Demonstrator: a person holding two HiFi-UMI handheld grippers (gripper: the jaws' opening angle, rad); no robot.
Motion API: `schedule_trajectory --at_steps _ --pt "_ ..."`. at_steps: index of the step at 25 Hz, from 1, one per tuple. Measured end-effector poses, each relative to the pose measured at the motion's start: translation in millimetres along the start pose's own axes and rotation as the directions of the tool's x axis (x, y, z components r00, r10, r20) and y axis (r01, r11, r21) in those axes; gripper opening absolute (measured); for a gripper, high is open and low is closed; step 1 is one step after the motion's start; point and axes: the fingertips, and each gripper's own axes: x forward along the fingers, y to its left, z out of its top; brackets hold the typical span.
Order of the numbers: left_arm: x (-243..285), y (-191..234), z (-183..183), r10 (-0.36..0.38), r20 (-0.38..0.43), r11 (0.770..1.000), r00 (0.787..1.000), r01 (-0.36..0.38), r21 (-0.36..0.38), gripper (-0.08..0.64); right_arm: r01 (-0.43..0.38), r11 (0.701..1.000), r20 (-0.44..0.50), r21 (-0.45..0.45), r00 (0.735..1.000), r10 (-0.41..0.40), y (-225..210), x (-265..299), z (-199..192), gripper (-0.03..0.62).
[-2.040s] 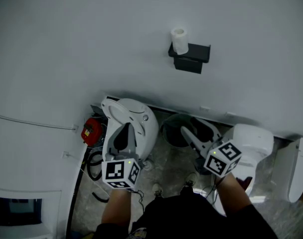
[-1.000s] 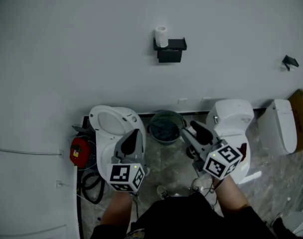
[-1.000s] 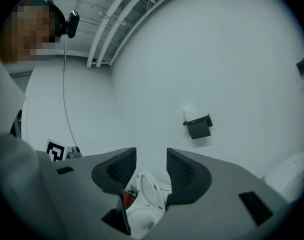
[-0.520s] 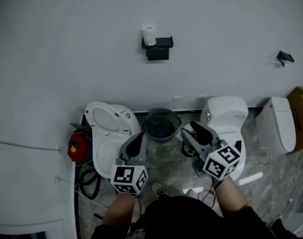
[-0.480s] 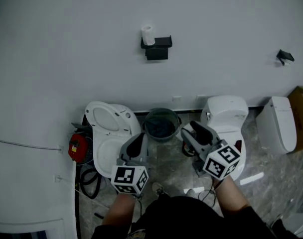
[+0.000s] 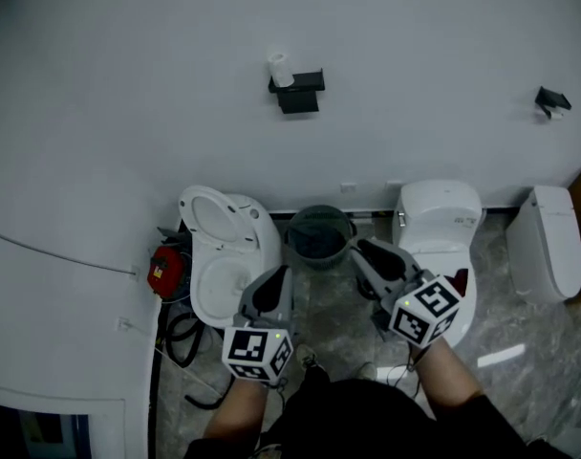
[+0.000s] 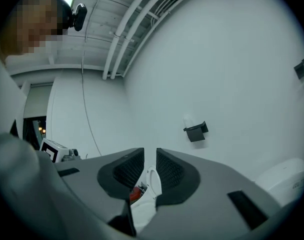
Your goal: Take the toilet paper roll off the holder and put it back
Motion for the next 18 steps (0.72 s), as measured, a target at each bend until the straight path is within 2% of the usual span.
schedule_trajectory --at_steps 3,12,18 --pt "-11 -14 -5 0.019 0.0 1.0 1.0 -0.019 -0.019 0.005 -0.018 1.0 0.0 0.014 1.0 0.018 2 -15 -3 0.0" --pt "-30 -43 -14 0.039 0.024 0.998 0.999 -0.038 -0.057 0.003 -0.065 0.998 -0.039 -0.01 0.997 0.065 16 -43 -11 -0.002" --pt "-35 -53 -12 0.028 0.033 0.998 0.999 -0.026 -0.054 0.003 -0.076 0.997 -0.045 -0.028 0.996 0.075 24 -52 -8 -0.002"
